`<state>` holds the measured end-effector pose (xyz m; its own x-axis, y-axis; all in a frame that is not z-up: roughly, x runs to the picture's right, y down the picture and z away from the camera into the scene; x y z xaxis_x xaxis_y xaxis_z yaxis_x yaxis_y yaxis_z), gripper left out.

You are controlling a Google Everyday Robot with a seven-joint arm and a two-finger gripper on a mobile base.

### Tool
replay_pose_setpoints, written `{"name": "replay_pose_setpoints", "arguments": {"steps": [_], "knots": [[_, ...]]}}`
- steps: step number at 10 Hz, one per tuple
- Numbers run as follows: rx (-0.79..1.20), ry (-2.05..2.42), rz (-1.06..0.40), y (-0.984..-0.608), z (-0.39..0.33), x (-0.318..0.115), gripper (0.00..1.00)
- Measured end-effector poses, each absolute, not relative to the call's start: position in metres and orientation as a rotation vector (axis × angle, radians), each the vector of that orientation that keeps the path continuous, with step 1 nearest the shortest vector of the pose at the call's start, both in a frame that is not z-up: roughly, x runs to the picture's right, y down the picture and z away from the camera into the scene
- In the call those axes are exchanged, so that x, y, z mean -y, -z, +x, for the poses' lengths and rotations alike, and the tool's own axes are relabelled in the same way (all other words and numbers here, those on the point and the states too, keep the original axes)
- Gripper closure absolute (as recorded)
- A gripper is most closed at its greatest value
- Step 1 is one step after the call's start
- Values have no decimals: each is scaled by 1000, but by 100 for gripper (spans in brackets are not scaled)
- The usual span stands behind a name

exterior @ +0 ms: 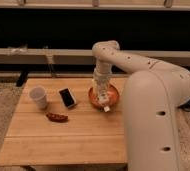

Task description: Place the bottle in the ceramic bowl

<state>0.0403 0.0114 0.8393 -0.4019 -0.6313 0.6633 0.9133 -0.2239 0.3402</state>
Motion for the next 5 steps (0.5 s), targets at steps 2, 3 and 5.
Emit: {"name": "replay_pose_setpoints", "arguments": {"steps": [2,3,5], "knots": [[857,1832,-510,-847,39,-10,29],[853,1827,-529,-850,42,-11,21],[854,1815,-555,-852,48,-19,20]]}}
